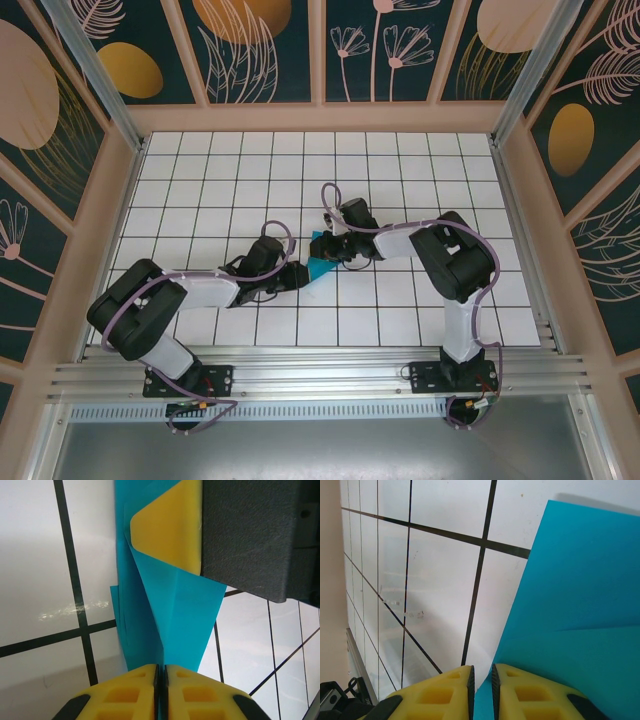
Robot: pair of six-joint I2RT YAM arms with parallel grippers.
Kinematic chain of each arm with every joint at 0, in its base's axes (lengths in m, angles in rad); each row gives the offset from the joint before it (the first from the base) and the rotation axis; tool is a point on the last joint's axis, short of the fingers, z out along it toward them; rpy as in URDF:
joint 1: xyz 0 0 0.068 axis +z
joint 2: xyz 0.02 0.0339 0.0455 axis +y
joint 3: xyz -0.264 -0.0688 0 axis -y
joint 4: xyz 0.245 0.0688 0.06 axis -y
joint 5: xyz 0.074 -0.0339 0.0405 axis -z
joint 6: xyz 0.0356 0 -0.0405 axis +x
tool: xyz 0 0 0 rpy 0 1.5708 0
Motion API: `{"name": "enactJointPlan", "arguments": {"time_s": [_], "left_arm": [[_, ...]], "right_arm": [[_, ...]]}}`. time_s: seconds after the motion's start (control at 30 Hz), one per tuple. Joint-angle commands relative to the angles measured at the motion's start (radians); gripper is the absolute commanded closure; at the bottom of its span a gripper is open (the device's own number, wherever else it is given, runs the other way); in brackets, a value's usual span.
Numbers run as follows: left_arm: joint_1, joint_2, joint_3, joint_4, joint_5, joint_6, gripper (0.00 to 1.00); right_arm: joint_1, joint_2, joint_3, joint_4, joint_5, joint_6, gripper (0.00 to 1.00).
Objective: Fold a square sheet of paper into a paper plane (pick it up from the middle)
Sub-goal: Fourth fold the wing at the center of the table.
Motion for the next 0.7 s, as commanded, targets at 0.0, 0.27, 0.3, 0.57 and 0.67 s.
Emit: {"name": "enactJointPlan", "arguments": {"time_s": [0.0, 0.27, 0.3, 0.57, 0.67], "left_arm": [[0.005, -0.007, -0.005, 0.057, 0.016, -0.002, 0.88], [0.005, -0.020, -0.063, 0.132, 0.092, 0.089, 0.96], [0.004, -0.013, -0.068, 0.140, 0.112, 0.105, 0.97], [0.003, 0.038, -0.072, 0.104, 0.182, 0.192, 0.93], [0.004, 0.035, -0.080, 0.080, 0.185, 0.206, 0.89]], "right_arm": [[0.007, 0.032, -0.047, -0.092, 0.079, -0.020, 0.79], [0.007, 0.037, -0.054, -0.089, 0.085, -0.015, 0.79], [0.007, 0.036, -0.054, -0.089, 0.084, -0.016, 0.79], [0.008, 0.039, -0.059, -0.082, 0.088, -0.009, 0.79], [0.007, 0.042, -0.059, -0.081, 0.089, -0.009, 0.79]]}}
